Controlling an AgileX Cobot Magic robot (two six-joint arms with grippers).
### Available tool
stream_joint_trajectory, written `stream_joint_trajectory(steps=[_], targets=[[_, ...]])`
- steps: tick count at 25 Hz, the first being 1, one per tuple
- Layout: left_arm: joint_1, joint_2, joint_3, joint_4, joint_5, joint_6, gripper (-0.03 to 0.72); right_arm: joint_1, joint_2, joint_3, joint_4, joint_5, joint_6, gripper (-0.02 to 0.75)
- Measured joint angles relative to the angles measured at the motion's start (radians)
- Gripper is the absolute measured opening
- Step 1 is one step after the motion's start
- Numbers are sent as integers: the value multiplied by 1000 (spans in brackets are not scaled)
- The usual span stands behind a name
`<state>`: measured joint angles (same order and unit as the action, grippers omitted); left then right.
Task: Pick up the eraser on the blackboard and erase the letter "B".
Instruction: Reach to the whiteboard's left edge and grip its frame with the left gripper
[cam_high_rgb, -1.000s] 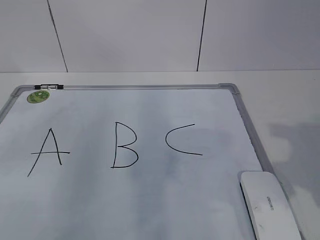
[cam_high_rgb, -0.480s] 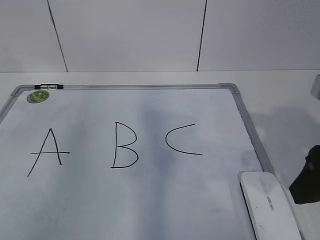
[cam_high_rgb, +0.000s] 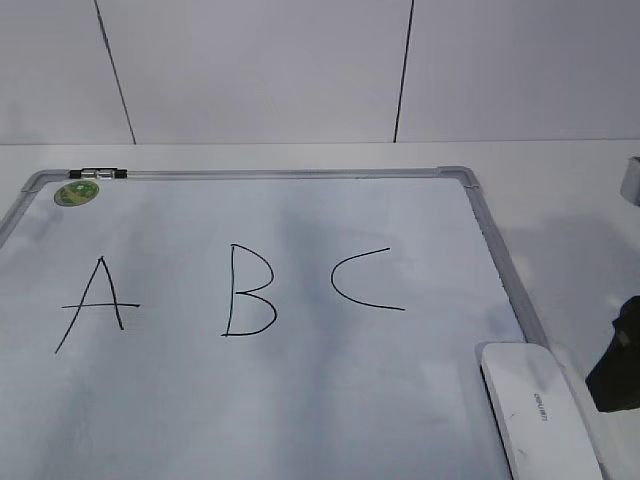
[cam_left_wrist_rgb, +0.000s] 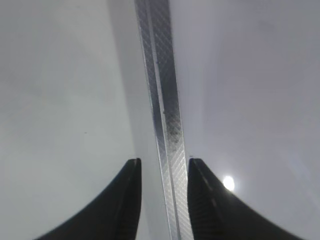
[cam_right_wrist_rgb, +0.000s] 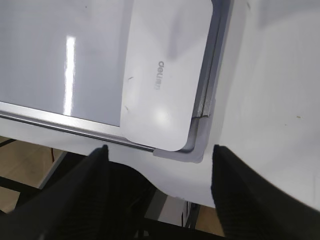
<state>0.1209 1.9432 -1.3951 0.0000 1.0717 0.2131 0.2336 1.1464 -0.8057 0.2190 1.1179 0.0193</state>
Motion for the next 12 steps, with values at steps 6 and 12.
stream_joint_trajectory(steps=[6, 12], targets=[[8, 31, 0, -10, -16, 11, 234, 0, 2, 0, 0, 0, 2, 482], [8, 39, 0, -14, -49, 18, 234, 0, 2, 0, -2, 0, 5, 482]])
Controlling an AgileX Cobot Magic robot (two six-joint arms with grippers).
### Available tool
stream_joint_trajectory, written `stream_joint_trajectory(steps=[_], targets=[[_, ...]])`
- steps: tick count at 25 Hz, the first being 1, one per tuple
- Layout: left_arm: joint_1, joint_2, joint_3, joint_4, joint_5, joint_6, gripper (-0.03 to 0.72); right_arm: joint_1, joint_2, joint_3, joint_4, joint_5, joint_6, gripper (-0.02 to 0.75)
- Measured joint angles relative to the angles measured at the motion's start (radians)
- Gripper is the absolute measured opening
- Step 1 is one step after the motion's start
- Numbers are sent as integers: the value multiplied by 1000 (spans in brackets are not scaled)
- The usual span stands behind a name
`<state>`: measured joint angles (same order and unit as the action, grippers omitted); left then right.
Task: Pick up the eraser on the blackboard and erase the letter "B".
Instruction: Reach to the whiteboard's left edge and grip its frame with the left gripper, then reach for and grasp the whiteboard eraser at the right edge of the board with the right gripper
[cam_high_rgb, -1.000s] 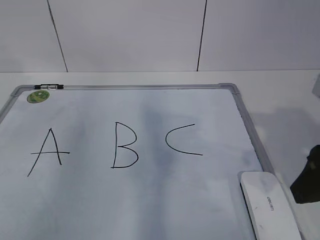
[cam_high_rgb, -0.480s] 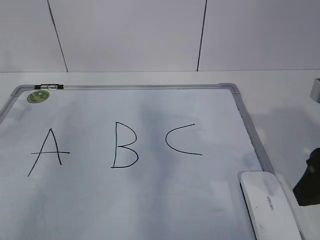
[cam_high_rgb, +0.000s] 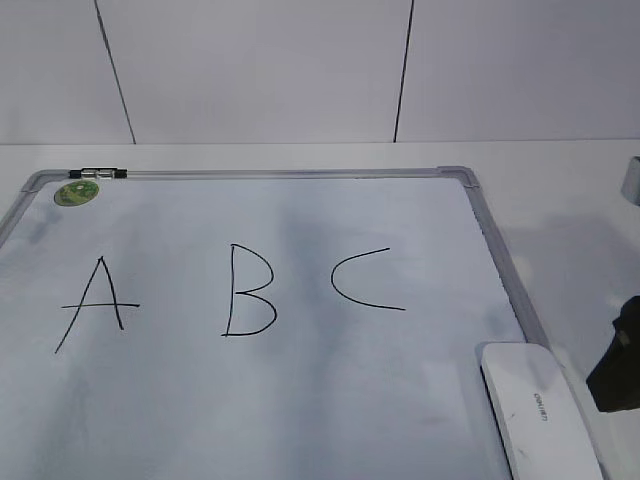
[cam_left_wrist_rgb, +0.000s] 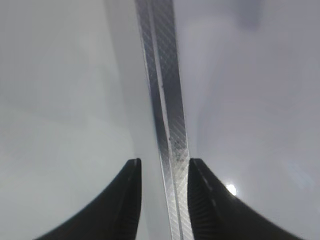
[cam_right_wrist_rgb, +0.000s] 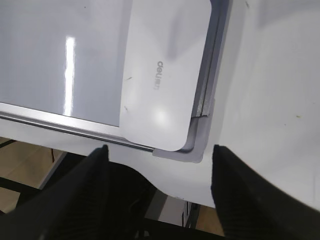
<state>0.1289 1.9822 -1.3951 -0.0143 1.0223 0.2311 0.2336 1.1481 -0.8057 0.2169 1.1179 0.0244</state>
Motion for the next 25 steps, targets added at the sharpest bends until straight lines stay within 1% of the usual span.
stream_joint_trajectory(steps=[12, 19, 25], targets=[[0, 44, -1, -25, -19, 3, 233, 0, 0, 0, 0, 0, 3, 481], [21, 58, -6, -47, -19, 4, 232, 0, 0, 0, 0, 0, 5, 481], [44, 61, -7, -92, -16, 29, 232, 0, 0, 0, 0, -10, 5, 481]])
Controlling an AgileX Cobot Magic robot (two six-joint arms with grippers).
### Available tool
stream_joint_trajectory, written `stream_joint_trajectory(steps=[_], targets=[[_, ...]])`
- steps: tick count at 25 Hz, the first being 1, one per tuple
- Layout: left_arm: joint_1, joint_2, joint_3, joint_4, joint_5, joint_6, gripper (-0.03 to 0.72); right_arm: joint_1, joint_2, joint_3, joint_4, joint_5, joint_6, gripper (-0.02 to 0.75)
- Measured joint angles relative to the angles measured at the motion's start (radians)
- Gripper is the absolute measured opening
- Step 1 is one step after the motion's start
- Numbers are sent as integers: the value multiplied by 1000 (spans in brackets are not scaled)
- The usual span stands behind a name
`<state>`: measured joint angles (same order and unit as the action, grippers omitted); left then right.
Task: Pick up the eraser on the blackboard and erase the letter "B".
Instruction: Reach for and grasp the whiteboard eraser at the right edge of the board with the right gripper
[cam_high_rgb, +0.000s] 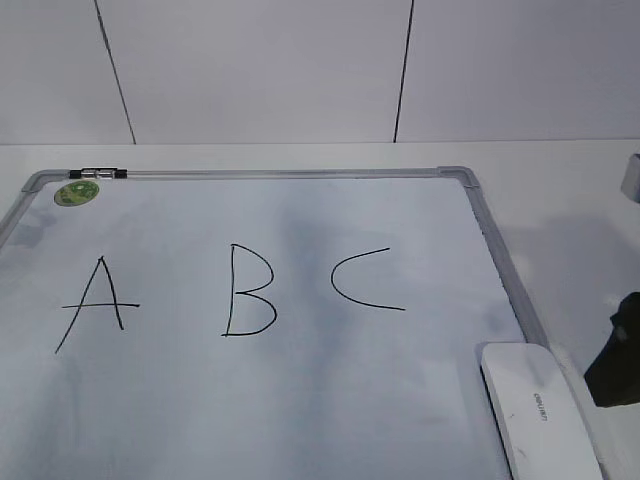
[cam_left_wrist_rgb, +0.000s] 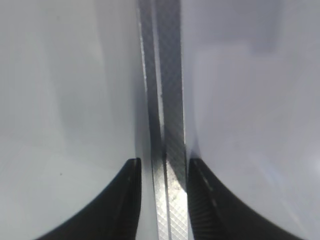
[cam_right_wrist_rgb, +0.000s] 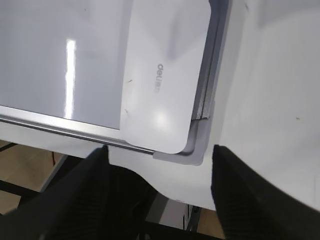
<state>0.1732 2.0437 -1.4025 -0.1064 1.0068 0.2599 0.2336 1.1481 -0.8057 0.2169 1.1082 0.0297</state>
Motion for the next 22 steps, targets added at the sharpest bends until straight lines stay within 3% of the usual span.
stream_joint_trajectory(steps=[5, 10, 22], targets=[[0, 0, 0, -1, 2, 8, 225, 0, 0, 0, 0, -11, 2, 481], [0, 0, 0, -11, 4, 15, 159, 0, 0, 0, 0, -13, 2, 480], [1, 0, 0, -13, 5, 15, 153, 0, 0, 0, 0, -15, 2, 480]])
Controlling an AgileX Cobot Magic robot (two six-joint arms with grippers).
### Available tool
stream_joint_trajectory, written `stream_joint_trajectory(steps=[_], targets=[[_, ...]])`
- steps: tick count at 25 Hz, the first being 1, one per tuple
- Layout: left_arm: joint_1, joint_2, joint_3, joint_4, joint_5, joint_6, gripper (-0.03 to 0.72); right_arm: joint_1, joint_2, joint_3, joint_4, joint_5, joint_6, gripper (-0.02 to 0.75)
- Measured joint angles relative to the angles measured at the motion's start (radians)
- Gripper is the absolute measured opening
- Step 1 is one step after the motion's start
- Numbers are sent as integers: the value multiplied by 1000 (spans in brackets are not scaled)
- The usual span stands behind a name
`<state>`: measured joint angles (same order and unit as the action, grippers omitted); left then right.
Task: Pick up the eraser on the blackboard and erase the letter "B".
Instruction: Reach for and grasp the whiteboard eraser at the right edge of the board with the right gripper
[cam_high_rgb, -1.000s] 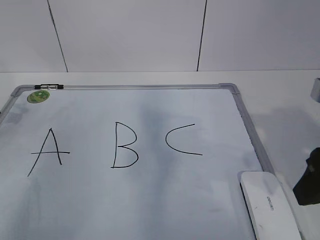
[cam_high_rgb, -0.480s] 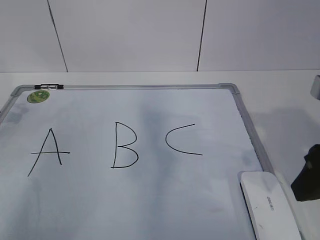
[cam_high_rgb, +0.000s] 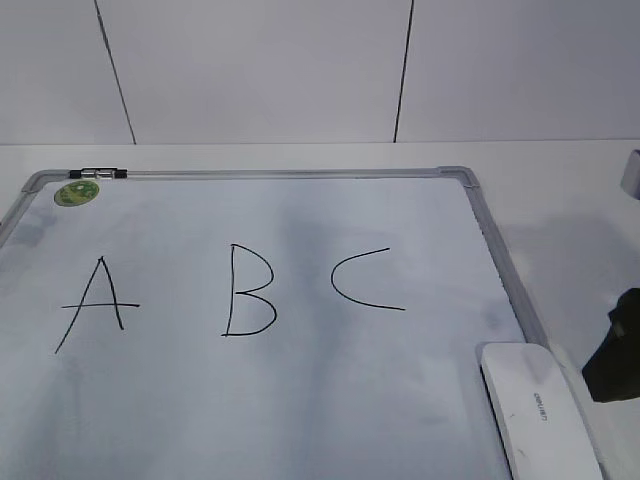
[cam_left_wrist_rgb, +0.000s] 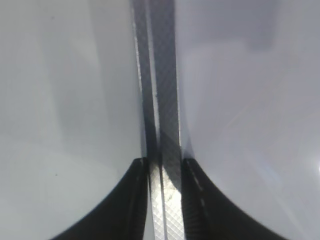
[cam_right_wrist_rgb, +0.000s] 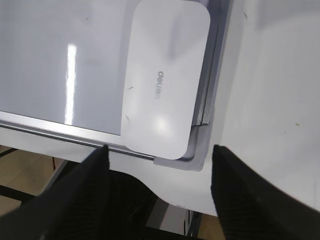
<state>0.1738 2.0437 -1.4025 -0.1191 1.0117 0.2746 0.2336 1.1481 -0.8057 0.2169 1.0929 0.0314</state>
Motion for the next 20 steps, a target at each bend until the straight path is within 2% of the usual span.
stream_joint_trajectory(steps=[7, 10, 12, 13, 20], targets=[[0, 0, 0, -2, 2, 0, 142, 0, 0, 0, 0, 0, 0, 480], [2, 0, -2, -10, 7, -9, 102, 0, 0, 0, 0, 0, 0, 480], [4, 0, -4, -1, 7, -4, 30, 0, 0, 0, 0, 0, 0, 480], [4, 0, -4, -1, 7, -4, 22, 0, 0, 0, 0, 0, 0, 480], [4, 0, -6, -1, 9, -7, 17, 0, 0, 0, 0, 0, 0, 480]])
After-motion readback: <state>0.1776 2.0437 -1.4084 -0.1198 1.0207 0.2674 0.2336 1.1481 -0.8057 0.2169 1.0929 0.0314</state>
